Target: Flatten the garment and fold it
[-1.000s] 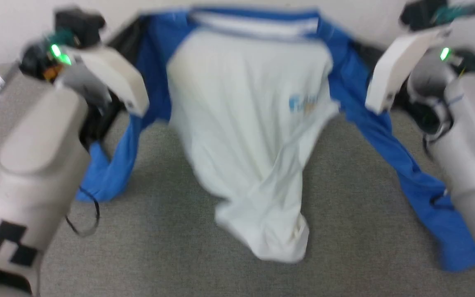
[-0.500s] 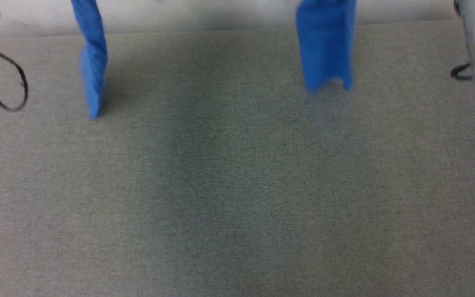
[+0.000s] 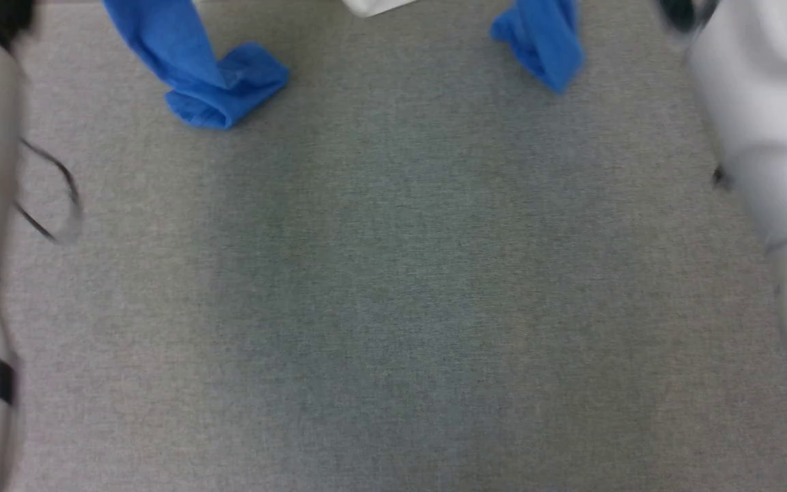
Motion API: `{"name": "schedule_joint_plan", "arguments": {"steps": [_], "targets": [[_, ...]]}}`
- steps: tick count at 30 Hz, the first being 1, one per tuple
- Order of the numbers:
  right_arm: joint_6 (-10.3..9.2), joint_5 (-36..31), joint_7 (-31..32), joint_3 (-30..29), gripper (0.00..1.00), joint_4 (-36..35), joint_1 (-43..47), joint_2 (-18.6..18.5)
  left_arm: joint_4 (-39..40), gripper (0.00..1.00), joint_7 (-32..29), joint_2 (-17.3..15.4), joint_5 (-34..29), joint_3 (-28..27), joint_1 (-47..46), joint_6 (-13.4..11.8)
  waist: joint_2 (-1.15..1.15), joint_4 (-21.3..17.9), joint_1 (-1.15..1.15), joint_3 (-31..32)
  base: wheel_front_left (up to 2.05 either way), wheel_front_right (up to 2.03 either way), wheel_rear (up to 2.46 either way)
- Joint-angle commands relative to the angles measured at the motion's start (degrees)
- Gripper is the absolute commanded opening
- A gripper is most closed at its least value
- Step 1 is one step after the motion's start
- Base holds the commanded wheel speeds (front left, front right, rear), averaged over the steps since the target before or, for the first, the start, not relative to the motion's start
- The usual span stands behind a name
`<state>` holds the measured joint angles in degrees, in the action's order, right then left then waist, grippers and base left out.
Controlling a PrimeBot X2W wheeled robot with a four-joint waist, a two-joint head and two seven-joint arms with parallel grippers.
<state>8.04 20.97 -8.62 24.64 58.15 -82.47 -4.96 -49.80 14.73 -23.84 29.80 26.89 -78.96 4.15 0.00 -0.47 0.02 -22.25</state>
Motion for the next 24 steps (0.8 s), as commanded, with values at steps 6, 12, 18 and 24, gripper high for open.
{"name": "schedule_joint_plan", "arguments": {"steps": [6,12,18,24], "targets": [[-0.55,7.78,1.34,6.33,0.0,-1.4,11.75,-2.9,4.46,0.0,0.26,3.31,2.92,-5.54,16.74,1.25,0.0,2.4,-0.02,2.66,0.0,0.0,0.0],[-0.55,15.85,1.06,11.22,0.0,-8.9,28.06,-7.76,13.59,0.0,0.26,7.84,2.12,-10.58,38.9,1.56,0.0,3.39,-0.02,8.83,0.0,0.0,0.0],[-0.55,19.66,0.94,11.45,0.0,-19.69,44.97,-12.87,21.39,0.0,0.27,10.44,-0.83,-10.43,56.73,1.86,0.0,2.95,-0.02,15.84,0.0,0.0,0.0],[-0.55,17.44,4.32,5.68,0.0,-33.2,62.79,-15.54,28.91,0.0,-2.13,9.33,-0.85,-9.01,71.45,-0.34,0.0,1.64,-0.02,21.95,0.0,0.0,0.0]]}}
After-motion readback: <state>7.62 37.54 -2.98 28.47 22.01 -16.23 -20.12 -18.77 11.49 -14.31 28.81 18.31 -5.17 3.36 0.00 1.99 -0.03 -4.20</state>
